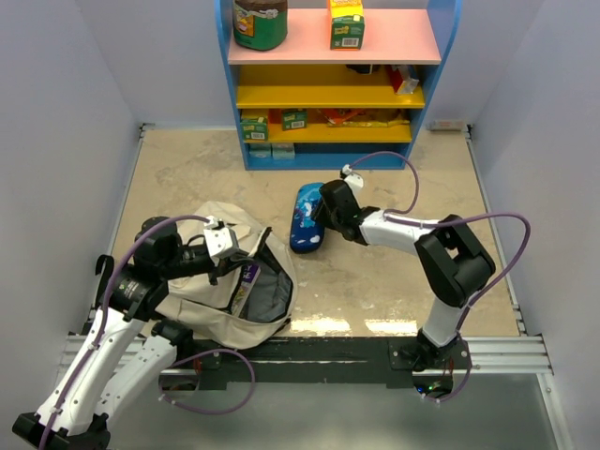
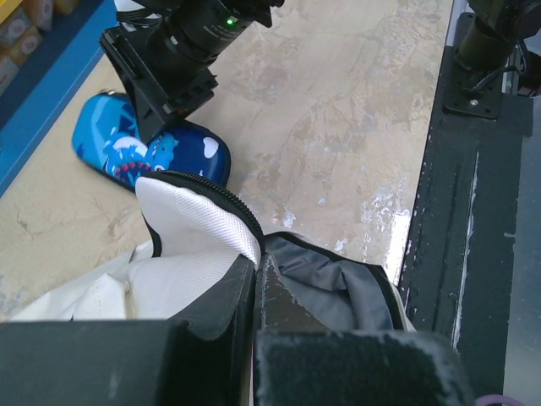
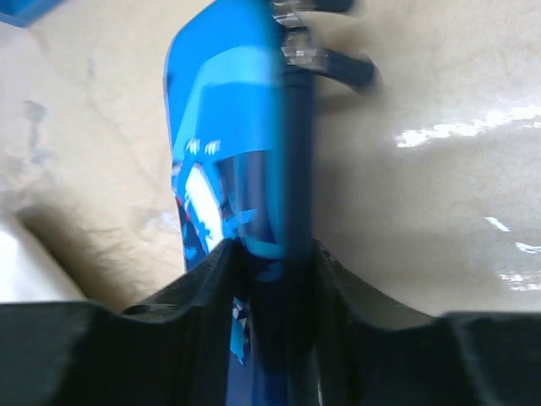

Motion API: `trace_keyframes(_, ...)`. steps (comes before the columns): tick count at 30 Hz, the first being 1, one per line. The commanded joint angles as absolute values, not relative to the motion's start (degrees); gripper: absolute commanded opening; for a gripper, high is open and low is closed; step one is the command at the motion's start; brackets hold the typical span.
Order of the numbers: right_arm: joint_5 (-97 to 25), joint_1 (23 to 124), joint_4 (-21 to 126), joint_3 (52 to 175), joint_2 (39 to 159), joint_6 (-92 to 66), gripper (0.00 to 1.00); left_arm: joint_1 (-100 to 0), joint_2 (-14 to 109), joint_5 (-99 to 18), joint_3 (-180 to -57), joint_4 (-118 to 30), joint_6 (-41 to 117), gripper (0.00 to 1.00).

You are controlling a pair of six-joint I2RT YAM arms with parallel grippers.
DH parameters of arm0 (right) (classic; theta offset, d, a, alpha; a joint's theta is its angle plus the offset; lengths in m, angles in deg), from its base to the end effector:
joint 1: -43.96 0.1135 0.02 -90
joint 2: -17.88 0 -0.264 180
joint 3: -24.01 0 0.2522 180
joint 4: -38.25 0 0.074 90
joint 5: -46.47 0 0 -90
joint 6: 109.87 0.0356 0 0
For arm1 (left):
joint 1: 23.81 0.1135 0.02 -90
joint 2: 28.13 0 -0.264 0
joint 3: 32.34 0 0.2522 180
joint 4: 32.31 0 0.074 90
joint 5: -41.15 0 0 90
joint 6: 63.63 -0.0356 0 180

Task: Pack the student bag
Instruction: Pick up the stationery from the center of the board.

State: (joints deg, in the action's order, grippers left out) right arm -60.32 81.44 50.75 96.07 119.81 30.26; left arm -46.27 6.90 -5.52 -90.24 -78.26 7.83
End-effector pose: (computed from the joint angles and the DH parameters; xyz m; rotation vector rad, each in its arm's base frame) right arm 0.3024 0.2189 0.1734 0.4041 2.2796 0.4598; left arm 0.1090 -0.0715 0.3239 1.1170 1.5829 -0.7863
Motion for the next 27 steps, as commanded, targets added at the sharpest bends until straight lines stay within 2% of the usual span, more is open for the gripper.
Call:
trace_keyframes(1,-63.5,82.9,53.5,96.7,119.3,30.0,0.29,-46.1,6.1,-0.2,-91.1,-71.6,9.1,0.0)
trace_keyframes(6,-62.9,83.6,52.6,96.7,115.6,26.1,0.15,-46.1,6.1,-0.1,-90.8,-71.5,9.1,0.01)
trace_keyframes(9,-62.9,84.4,54.3,98.5,113.2,22.5,0.0,-46.1,6.3,-0.2,-90.9,-71.3,9.2,0.01)
trace_keyframes(15,-59.7,85.7,59.6,100.0,105.2,16.4,0.0,-46.1,6.2,-0.8,-91.4,-70.8,9.4,0.01)
trace_keyframes(23,-52.0,94.0,64.0,91.0,86.5,13.7,0.0,-46.2,7.5,-2.0,-92.3,-68.0,12.2,0.01)
trace_keyframes(27,-50.2,99.3,62.8,86.7,83.6,15.1,0.0,-46.1,9.1,-3.6,-96.8,-68.4,10.2,0.01)
